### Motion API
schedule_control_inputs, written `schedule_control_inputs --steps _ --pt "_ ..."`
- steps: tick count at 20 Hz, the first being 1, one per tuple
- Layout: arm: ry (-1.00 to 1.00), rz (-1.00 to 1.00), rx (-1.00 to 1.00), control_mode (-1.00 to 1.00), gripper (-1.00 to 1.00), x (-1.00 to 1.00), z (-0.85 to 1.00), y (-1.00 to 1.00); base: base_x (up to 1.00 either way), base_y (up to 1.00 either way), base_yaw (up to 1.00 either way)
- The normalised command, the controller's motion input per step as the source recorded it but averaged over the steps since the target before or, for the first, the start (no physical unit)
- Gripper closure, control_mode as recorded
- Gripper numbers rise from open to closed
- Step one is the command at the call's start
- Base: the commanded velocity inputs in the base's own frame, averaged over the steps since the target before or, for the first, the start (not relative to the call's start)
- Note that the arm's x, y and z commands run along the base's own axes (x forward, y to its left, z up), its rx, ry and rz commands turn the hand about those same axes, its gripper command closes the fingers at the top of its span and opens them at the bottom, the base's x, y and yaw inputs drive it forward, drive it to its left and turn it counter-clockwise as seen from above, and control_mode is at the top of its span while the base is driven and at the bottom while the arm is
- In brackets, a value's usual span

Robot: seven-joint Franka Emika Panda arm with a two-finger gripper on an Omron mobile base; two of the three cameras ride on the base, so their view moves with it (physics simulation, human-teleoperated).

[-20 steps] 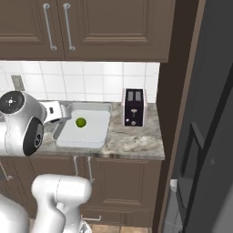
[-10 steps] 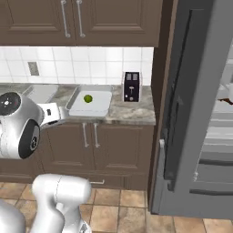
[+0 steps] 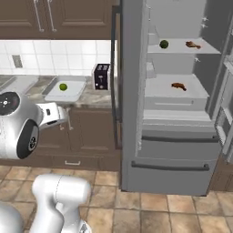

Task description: Place one lime and one chicken drumstick in each tupperware on the nearby counter, to pack two identical lunches.

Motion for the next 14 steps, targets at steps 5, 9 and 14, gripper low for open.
schedule_control_inputs --steps 5,9,14 --pt "0.00 0.00 0.00 1.00 -1.00 0.00 0.00 0.00 0.03 -1.00 0.00" --pt "0.00 0.00 0.00 1.00 -1.00 0.00 0.00 0.00 0.14 -1.00 0.03" --pt "0.00 0.00 0.00 1.00 -1.00 0.00 0.00 0.00 0.27 -0.94 0.08"
